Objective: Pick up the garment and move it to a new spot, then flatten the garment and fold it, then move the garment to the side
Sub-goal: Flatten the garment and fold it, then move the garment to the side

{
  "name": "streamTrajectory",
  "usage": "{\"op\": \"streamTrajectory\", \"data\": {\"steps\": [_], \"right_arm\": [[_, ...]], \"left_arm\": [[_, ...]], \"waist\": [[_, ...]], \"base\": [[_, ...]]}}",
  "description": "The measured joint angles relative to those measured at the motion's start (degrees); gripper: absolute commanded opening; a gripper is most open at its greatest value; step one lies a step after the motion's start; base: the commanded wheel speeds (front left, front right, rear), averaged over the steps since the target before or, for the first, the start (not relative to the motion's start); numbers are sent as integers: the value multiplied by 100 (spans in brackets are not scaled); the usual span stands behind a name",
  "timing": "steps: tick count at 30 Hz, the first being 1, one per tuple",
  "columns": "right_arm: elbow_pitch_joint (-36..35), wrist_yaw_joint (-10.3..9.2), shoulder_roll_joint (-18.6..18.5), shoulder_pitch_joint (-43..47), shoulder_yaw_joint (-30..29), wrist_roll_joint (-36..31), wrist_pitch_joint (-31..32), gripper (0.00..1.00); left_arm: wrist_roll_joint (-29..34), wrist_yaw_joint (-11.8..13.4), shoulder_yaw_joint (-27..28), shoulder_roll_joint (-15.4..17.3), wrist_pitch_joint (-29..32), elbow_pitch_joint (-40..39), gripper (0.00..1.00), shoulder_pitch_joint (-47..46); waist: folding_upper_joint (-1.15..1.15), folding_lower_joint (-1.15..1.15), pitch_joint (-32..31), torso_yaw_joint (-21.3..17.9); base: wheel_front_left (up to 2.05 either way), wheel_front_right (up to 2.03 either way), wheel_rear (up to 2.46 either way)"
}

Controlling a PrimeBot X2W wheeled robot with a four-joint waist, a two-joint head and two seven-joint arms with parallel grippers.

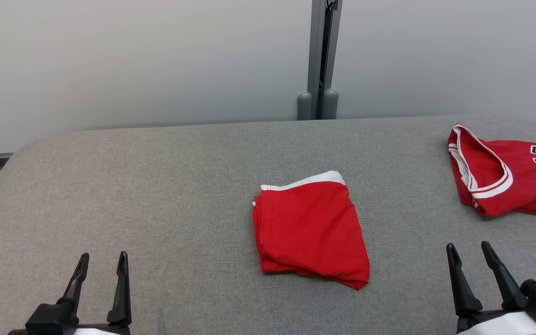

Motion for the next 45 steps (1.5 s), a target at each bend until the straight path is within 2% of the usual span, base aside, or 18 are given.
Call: {"op": "streamTrajectory", "data": {"steps": [17, 24, 29, 32, 45], "right_arm": [[134, 0, -8, -20, 64, 15, -1, 100], [539, 0, -129, -804, 381, 44, 170, 100], [1202, 0, -174, -1522, 579, 47, 481, 100], [1868, 1, -194, -2039, 742, 25, 655, 100], [4053, 1, -115, -3282, 1033, 216, 775, 100]], "left_arm": [[-23, 67, -83, 0, 0, -57, 100, 16], [-68, 110, -257, -1, 0, -71, 100, -3], [-78, 114, -439, 1, 0, -13, 100, -137], [-144, 115, -616, -1, 0, 22, 100, -278], [-270, 165, -882, 1, 0, 130, 100, -633]], "waist": [[0, 0, 14, 57], [0, 0, 68, 175], [0, 0, 125, 367], [0, 0, 208, 557], [0, 0, 673, 1065]], "base": [[0, 0, 0], [0, 0, 0], [0, 0, 0], [0, 0, 0], [0, 0, 0]]}}
